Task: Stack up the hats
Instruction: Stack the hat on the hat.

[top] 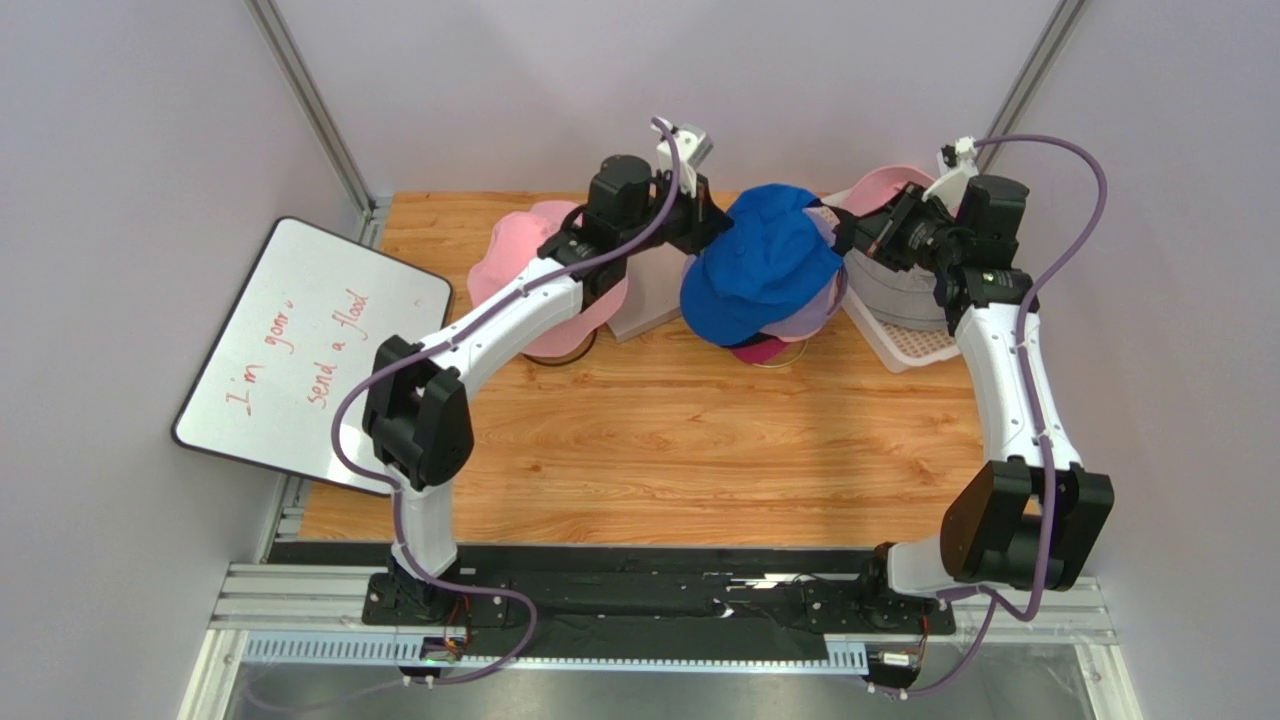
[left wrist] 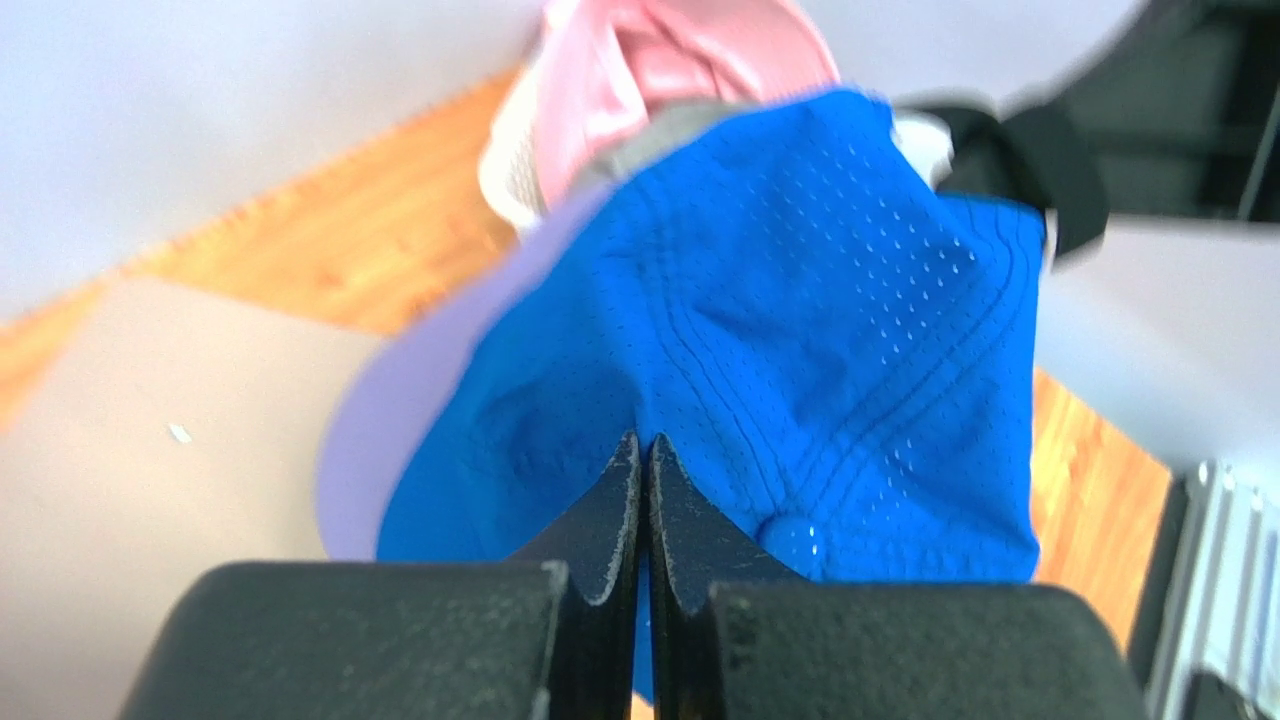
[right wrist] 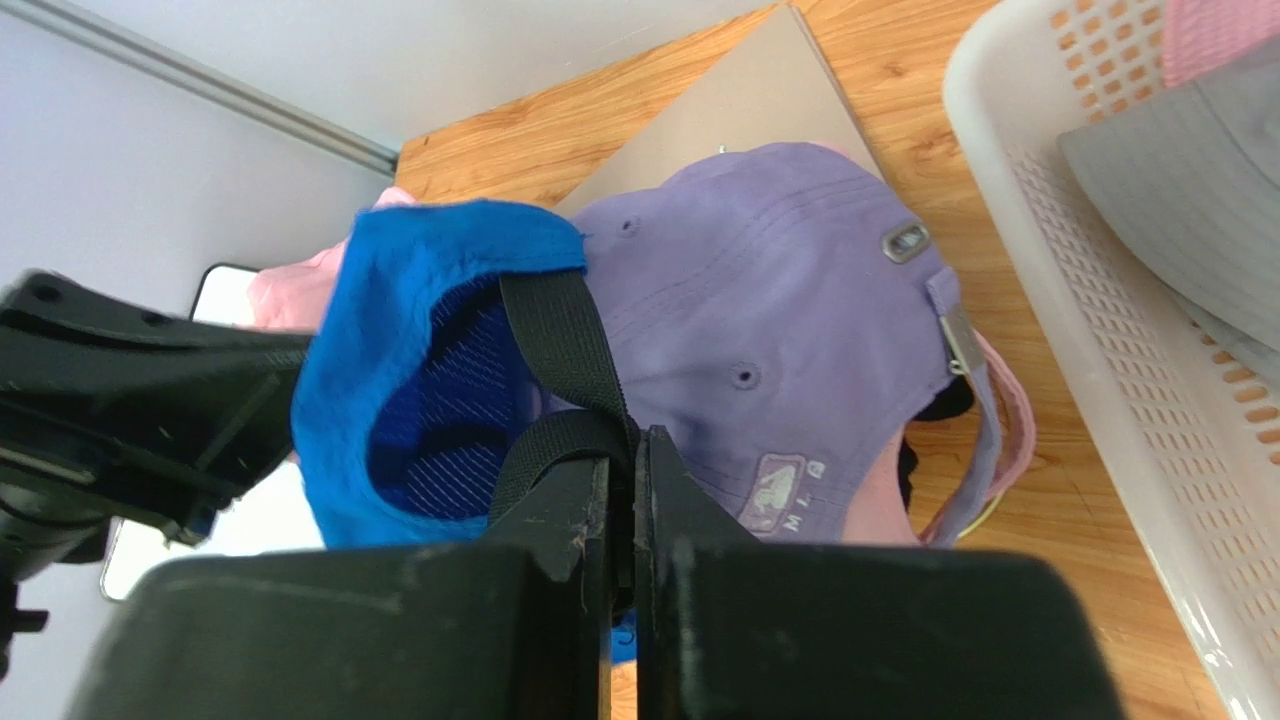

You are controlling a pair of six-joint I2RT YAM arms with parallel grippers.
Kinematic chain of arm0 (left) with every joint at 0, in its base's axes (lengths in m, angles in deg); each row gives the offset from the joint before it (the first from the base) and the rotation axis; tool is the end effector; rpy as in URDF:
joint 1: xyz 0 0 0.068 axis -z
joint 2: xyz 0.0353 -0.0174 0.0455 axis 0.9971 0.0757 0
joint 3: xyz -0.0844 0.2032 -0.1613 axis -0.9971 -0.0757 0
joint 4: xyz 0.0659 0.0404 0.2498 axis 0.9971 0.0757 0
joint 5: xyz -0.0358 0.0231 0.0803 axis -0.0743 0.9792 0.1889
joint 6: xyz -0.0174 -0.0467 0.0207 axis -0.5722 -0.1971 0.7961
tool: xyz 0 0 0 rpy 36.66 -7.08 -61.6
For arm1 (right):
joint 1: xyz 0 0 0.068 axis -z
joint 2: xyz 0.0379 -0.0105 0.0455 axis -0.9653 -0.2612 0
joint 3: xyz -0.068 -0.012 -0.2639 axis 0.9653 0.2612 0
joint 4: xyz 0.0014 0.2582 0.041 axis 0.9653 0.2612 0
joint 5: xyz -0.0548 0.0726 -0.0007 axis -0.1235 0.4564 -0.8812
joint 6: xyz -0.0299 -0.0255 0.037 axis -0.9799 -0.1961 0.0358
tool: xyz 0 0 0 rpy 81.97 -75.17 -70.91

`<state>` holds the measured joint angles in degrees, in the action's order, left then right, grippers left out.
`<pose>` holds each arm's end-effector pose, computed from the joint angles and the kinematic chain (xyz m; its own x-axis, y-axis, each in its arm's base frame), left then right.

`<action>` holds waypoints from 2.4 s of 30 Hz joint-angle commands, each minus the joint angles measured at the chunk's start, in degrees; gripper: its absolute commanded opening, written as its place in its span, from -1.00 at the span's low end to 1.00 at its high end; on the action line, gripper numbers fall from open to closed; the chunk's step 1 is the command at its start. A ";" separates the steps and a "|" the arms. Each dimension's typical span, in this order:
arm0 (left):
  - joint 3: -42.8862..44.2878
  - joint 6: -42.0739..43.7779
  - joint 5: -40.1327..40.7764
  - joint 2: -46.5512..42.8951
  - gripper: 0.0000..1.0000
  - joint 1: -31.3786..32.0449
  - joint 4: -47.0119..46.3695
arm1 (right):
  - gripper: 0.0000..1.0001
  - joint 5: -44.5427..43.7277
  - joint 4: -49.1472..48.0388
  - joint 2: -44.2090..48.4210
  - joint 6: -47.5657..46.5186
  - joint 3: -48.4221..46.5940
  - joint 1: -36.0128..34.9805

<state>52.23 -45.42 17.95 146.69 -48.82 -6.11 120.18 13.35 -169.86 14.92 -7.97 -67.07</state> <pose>0.3650 -0.2873 0.3614 -0.3409 -0.0621 -0.9380 0.7494 0.5846 -0.3110 0.3235 -0.0240 0.3716 -0.5387 0.4689 -0.6999 -0.1674 0.7547 0.6344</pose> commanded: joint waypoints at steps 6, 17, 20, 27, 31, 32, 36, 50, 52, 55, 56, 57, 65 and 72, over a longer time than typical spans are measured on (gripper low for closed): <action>15.58 1.24 -0.38 10.14 -1.00 -2.21 8.33 | -1.00 -4.37 2.11 1.76 -1.04 1.76 1.44; 12.60 -0.07 -2.76 11.11 -1.00 -2.21 5.79 | -1.00 -9.72 4.13 1.49 -3.42 6.68 1.52; 12.77 -0.33 -2.06 11.20 -1.00 -2.21 5.43 | -1.00 -11.92 4.13 0.88 -3.42 7.56 1.88; 13.56 -1.83 -1.97 11.73 -1.00 -2.21 3.42 | -1.00 -15.10 4.04 -2.72 -3.16 5.72 2.49; 14.70 -2.79 -3.03 11.82 -0.95 -2.21 2.18 | -1.00 -16.85 3.95 -5.62 -3.33 3.79 2.49; 14.79 -2.88 -3.38 11.64 -0.82 -2.21 2.36 | -1.00 -16.94 4.04 -6.15 -3.33 3.17 2.49; 12.96 -3.32 -3.29 9.63 -0.10 -2.30 1.30 | -1.00 -16.95 3.69 -8.87 -3.42 2.29 2.49; 19.18 7.40 5.32 9.26 0.55 4.03 5.43 | -1.00 -16.94 3.61 -13.19 -3.07 0.09 2.32; 22.51 6.96 5.15 11.89 0.57 4.03 7.09 | -1.00 -17.47 3.25 -13.01 -2.98 1.14 2.32; 27.34 6.61 4.71 15.75 0.57 4.03 9.64 | -1.00 -18.00 3.42 -12.83 -3.24 1.93 2.23; 28.15 6.43 4.18 16.55 0.57 4.03 9.83 | -1.00 -18.26 3.43 -12.75 -3.24 2.63 2.23; 28.68 6.17 3.92 17.08 0.57 4.03 9.83 | -1.00 -18.44 3.43 -12.48 -3.42 2.90 2.05; 29.47 6.43 2.42 19.55 0.57 4.03 9.74 | -1.00 -20.55 3.25 -11.52 -4.21 6.50 -0.49; 31.57 7.05 4.35 21.92 0.57 4.03 10.88 | -1.00 -20.90 2.99 -8.01 -3.77 11.24 -4.09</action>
<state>80.43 -39.83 21.23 167.30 -44.86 3.77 101.69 14.27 -180.68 12.56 -0.08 -69.38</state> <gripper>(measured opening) 0.786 0.014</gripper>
